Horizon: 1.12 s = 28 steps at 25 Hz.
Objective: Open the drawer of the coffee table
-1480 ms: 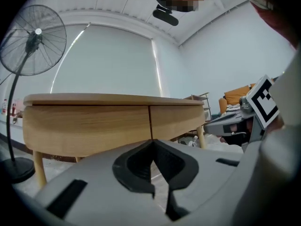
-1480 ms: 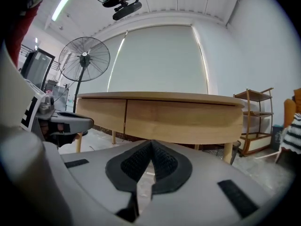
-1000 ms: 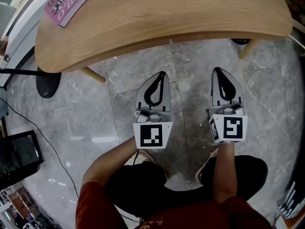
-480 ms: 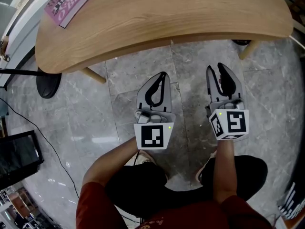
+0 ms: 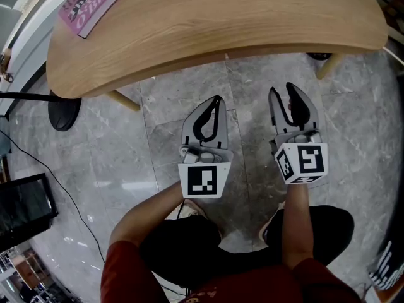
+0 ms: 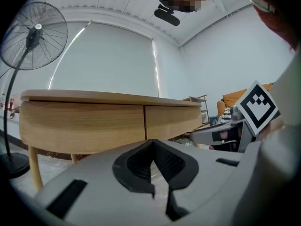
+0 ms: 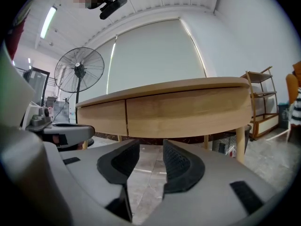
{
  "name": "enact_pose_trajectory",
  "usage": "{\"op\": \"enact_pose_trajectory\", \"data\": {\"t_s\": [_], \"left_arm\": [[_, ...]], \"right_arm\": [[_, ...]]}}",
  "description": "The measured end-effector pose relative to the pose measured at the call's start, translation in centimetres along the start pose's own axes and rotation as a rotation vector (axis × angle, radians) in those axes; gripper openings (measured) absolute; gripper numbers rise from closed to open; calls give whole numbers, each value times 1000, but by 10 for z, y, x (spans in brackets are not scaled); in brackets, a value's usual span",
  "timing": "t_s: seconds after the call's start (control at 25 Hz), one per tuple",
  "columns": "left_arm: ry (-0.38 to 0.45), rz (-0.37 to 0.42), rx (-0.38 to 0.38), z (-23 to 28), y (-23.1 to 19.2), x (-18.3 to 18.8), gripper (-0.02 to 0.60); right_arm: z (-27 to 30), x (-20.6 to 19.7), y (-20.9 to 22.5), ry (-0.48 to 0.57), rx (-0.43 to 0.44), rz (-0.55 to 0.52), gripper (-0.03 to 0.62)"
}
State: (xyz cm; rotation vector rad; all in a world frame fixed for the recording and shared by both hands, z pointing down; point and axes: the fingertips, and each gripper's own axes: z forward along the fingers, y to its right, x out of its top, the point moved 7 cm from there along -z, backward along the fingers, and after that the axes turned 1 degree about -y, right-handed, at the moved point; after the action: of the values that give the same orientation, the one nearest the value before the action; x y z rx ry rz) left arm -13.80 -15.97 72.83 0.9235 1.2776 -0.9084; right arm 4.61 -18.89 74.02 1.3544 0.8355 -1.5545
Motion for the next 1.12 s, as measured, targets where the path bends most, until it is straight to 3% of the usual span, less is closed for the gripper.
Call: {"op": "enact_pose_trajectory", "data": {"t_s": [0.4,0.64,0.84,1.12], "left_arm": [[-6,-17,7,1,1,-2,6],[-13,-15,8,1,1,-4,6],[-43,-30,13,1,2,-6,6],[-48,-25,9,2,8,-7,6]], "right_arm": [[15,-5,14,56,22,229,161],[25,-10,35,197,124,588,173],[37,-10,44,285,212,731,175],[63,-30,62,381,282,1028,205]]}}
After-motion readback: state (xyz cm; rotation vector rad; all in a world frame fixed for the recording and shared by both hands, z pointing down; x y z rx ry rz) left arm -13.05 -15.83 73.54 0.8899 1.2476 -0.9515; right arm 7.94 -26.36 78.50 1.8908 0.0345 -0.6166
